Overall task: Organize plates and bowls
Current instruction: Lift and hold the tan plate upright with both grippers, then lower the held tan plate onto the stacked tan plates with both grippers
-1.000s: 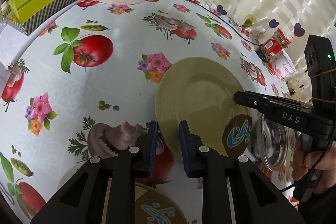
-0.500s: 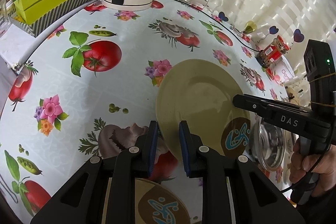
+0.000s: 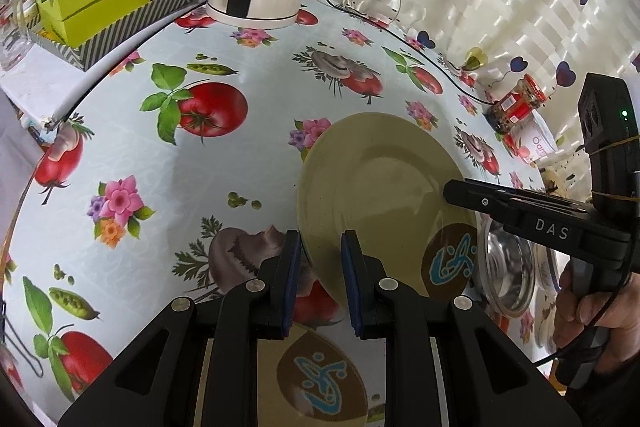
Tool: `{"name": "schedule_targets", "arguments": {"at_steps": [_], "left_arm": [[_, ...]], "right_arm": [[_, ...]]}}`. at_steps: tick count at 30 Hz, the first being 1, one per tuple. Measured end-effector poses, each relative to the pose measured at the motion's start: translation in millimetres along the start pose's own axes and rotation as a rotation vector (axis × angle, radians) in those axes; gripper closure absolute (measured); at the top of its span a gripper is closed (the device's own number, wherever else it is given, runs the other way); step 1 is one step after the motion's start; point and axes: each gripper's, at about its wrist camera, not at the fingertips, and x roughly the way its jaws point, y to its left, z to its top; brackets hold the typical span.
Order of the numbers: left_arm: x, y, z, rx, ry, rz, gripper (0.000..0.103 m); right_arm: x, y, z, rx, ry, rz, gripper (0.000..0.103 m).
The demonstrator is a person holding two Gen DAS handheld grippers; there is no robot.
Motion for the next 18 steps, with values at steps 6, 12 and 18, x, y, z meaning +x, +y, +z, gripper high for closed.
{"name": "schedule_targets", "arguments": {"at_steps": [6, 12, 18], "left_arm": [[-10.7, 5.6, -7.2, -0.004, -0.006, 0.012, 0.081], [-21.4, 15.3, -16.6, -0.016, -0.012, 0.036, 0.081], [-32.5, 22.8, -28.9, -0.021, -0.018, 0.051, 0.081]], "right_arm": [[-5.7, 11.2, -4.0, -0.016, -0.001, 0.001, 0.08], [-5.6, 24.5, -14.7, -0.027, 0.009, 0.012, 0.08], [-4.7, 38.0, -28.3, -0.036, 0.019, 0.02, 0.081]]}}
